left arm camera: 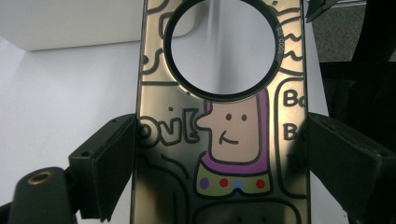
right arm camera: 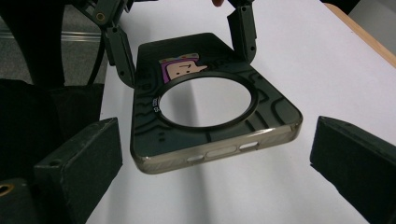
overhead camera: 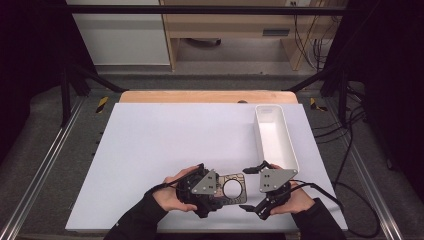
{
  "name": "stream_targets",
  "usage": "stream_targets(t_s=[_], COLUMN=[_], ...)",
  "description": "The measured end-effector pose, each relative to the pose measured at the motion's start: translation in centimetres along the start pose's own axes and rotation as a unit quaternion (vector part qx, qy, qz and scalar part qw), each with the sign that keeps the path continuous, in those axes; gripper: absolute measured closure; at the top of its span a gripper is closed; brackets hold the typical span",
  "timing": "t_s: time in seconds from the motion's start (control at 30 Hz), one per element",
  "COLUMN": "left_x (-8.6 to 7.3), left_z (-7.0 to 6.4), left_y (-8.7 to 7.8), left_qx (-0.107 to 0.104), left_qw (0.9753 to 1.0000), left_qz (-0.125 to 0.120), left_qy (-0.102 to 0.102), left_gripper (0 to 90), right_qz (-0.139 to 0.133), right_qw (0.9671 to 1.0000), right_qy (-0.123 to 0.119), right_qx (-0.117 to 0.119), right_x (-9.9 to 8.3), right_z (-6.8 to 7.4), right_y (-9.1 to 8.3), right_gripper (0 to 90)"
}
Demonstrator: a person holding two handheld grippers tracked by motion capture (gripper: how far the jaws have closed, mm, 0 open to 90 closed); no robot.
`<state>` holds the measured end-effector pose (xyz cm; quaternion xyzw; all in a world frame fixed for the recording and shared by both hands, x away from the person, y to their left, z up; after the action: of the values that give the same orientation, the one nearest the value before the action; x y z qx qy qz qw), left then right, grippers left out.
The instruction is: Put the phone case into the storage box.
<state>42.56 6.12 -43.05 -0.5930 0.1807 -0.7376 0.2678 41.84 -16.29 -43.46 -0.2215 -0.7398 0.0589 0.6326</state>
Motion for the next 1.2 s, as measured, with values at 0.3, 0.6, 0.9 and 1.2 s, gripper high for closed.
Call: stream_targets(t_s=[0.3,0.6,0.9,1.2], left_x=[0.1,0.2,0.3,0.3], left_z=[-0.2,-0.4,-0.6,-0.7], left_y=[0.0,0.0,0.0,0.1], left_qx=[0.001,-0.007,-0.012,-0.019], left_qw=[0.9998,0.9995,0.9993,0.9990], left_qz=[-0.006,-0.010,-0.015,-0.019], left_qy=[0.016,0.030,0.032,0.035], left_gripper=[11.5,11.5,11.5,11.5], right_qz=[0.005,0.008,0.009,0.005], right_qw=[0.9999,0.9995,0.9990,0.9985], right_qy=[-0.012,-0.026,-0.039,-0.047], right_qx=[0.008,0.014,0.022,0.028], right_x=[0.3,0.4,0.3,0.2], right_z=[0.1,0.4,0.7,0.9], right_y=[0.4,0.7,1.0,1.2], right_gripper=[3.3,3.8,4.9,7.3])
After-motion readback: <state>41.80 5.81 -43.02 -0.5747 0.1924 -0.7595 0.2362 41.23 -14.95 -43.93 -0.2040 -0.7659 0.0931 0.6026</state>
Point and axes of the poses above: each handheld gripper's, and its own axes: y roughly forward along the jaws, x roughly out of its top, z roughly to its left, the point moved 2 cm from there along y, roughly forward along the jaws, and after that the axes turned 10 degrees about -z, right-handed, at the moved point
